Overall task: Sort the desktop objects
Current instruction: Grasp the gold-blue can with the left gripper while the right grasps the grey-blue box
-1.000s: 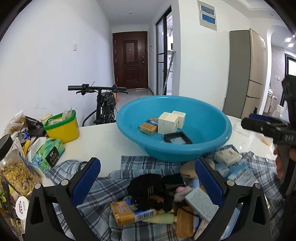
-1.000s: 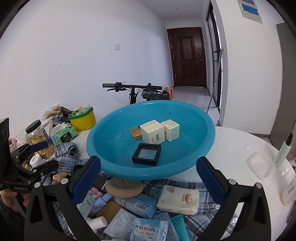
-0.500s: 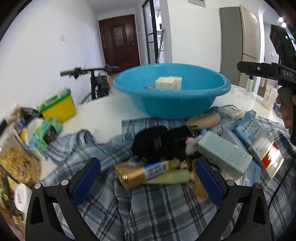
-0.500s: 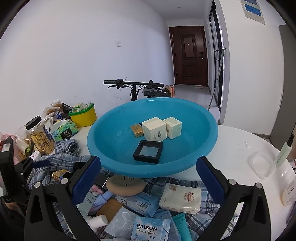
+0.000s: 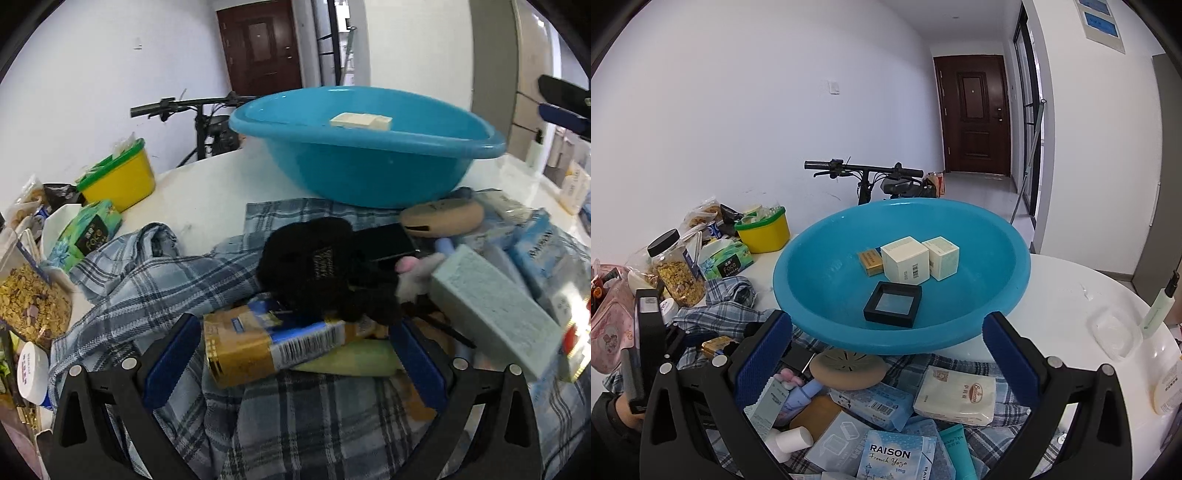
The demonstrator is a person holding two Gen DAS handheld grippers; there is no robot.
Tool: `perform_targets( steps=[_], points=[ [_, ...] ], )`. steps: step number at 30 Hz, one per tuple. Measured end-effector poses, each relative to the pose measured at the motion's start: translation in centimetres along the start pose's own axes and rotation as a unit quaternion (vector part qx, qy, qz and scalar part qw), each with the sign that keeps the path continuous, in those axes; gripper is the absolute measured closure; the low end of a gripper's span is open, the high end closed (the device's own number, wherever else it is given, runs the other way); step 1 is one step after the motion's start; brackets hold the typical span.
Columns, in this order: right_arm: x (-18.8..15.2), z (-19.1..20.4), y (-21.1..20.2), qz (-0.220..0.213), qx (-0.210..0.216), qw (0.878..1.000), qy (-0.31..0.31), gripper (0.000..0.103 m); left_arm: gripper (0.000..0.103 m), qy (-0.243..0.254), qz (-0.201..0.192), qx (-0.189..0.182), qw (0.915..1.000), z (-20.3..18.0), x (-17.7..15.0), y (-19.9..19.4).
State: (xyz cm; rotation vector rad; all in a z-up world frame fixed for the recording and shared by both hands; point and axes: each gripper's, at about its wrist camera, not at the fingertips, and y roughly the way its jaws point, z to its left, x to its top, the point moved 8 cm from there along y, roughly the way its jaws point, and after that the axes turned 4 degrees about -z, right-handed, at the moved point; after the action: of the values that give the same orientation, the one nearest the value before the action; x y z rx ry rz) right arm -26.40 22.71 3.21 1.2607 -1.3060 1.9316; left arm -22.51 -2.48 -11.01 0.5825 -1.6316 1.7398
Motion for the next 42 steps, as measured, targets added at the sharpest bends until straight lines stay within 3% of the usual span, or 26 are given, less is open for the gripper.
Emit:
perform_targets(
  steps=[3, 5, 11, 16, 21, 30, 32, 33, 35, 36, 37, 38, 42],
  points=[
    [0.0, 0.2, 0.0, 0.001, 0.001, 1.000, -0.003, 0.000, 0.001, -0.011, -0.003, -0.002, 0.9999, 0.1, 0.4, 0.3],
    [-0.1, 0.3, 0.1, 0.002, 0.001, 1.000, -0.004, 0.000, 0.007, -0.015, -0.009, -0.007, 0.9998, 0.1, 0.4, 0.2],
    [-0.2, 0.8, 0.2, 0.005, 0.009, 1.000, -0.008, 0.000, 0.009, -0.045, -0.029, -0.037, 0.9979, 0.8, 0.4, -1.0],
    [-1.5, 3.9, 0.8, 0.047, 0.073, 0.995, -0.040, 0.000, 0.009, -0.051, -0.043, -0.037, 0.9971, 1.4, 0.4, -2.5],
    [-4.7, 9.1, 2.3, 0.105, 0.117, 0.982, -0.109, 0.000, 0.009, -0.056, -0.054, -0.040, 0.9962, 1.7, 0.7, -3.4],
    [-8.4, 13.4, 2.7, 0.149, 0.079, 0.964, -0.206, 0.001, 0.008, -0.056, -0.060, -0.039, 0.9959, 1.9, 0.4, -4.4],
    [-9.2, 13.9, 3.1, 0.160, 0.075, 0.958, -0.226, 0.010, 0.008, -0.056, -0.060, -0.034, 0.9960, 2.0, 0.3, -4.7],
    [-9.8, 13.9, 3.4, 0.171, 0.078, 0.955, -0.230, 0.026, 0.008, -0.057, -0.060, -0.036, 0.9959, 2.0, 0.2, -4.7],
    [-10.6, 13.3, 4.0, 0.188, 0.069, 0.952, -0.232, 0.032, 0.008, -0.058, -0.059, -0.036, 0.9959, 2.1, 0.0, -4.9],
    [-10.8, 13.0, 4.3, 0.193, 0.065, 0.951, -0.234, 0.044, 0.008, -0.058, -0.059, -0.034, 0.9960, 2.1, -0.1, -5.0],
    [-11.0, 12.7, 4.4, 0.198, 0.071, 0.950, -0.230, 0.066, 0.008, -0.059, -0.059, -0.034, 0.9959, 2.1, -0.1, -5.1],
    [-11.0, 12.5, 4.4, 0.201, 0.079, 0.951, -0.222, 0.073, 0.008, -0.060, -0.060, -0.034, 0.9958, 2.2, -0.2, -5.2],
    [-10.5, 11.8, 3.9, 0.196, 0.102, 0.954, -0.203, 0.076, 0.008, -0.063, -0.066, -0.037, 0.9952, 2.3, -0.1, -5.8]
  ],
)
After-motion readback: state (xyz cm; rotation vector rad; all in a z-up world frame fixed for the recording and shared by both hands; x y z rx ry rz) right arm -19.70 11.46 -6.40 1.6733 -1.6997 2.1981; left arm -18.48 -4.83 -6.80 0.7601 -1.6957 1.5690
